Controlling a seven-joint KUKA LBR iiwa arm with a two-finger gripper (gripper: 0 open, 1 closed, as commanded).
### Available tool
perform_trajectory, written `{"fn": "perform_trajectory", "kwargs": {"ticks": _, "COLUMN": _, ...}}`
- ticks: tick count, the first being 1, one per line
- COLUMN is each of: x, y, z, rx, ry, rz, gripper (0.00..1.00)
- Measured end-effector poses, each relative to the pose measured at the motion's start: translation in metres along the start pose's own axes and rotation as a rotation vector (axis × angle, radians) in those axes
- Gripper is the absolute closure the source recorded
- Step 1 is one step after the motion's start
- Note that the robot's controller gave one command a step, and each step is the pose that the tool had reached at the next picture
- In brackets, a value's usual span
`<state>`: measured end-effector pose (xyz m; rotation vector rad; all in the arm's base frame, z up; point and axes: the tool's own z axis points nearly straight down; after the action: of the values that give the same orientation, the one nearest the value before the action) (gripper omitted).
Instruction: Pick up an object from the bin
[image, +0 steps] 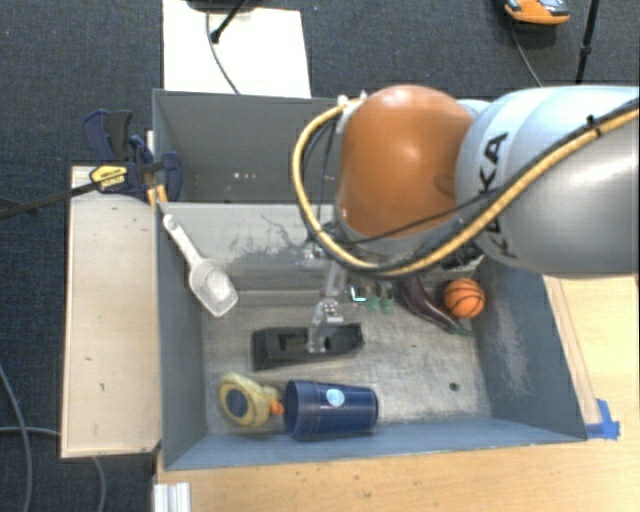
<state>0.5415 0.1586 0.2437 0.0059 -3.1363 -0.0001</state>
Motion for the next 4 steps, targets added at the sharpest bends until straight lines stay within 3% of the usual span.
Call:
{"fn": "perform_trajectory", "kwargs": {"ticks": 1, "x": -0.002, "y": -0.001, "z": -0.005, "rx": -0.002, "ry": -0.008, "rz": 0.005, "gripper": 0.00}}
{"fn": "perform_trajectory", "kwargs": {"ticks": 2, "x": -0.009, "y": -0.020, "z": 0.053, "rx": -0.002, "ry": -0.014, "rz": -0.044, "gripper": 0.00}}
{"fn": "perform_trajectory", "kwargs": {"ticks": 3, "x": -0.011, "y": -0.042, "z": 0.079, "rx": -0.001, "ry": -0.004, "rz": 0.181, "gripper": 0.00}}
{"fn": "perform_trajectory", "kwargs": {"ticks": 4, "x": -0.020, "y": -0.050, "z": 0.095, "rx": 0.000, "ry": -0.005, "rz": 0.057, "gripper": 0.00}}
